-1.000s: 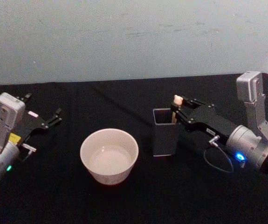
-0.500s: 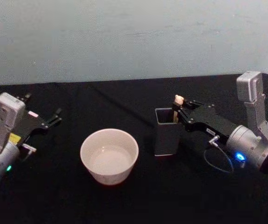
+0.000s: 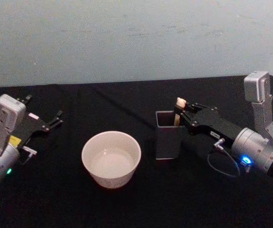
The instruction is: Pick up the stirring spoon with one hand, stir inside the cup, then place it back in its original position.
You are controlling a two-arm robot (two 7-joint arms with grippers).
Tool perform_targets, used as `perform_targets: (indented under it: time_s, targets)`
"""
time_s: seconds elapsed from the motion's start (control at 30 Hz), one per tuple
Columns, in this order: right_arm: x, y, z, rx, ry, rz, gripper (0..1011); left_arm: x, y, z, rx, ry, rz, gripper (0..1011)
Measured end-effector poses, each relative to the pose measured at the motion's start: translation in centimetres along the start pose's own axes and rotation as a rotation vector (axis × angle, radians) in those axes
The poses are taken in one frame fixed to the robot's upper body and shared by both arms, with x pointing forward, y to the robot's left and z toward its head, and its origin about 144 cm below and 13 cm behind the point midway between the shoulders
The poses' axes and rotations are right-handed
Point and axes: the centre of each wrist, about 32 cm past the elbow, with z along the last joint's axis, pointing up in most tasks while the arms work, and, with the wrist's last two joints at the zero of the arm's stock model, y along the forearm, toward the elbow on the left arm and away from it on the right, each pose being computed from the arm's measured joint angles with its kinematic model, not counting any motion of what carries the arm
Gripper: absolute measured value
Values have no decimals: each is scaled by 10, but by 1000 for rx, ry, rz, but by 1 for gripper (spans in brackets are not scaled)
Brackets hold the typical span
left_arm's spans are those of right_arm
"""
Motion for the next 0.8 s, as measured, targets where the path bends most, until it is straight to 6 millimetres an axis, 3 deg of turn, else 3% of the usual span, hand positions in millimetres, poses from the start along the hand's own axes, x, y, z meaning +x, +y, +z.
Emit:
perform_targets:
  time_s: [0.8]
  targets:
    - [3, -3, 51, 126, 84, 28, 211, 0, 0, 0, 0, 0, 0, 1001]
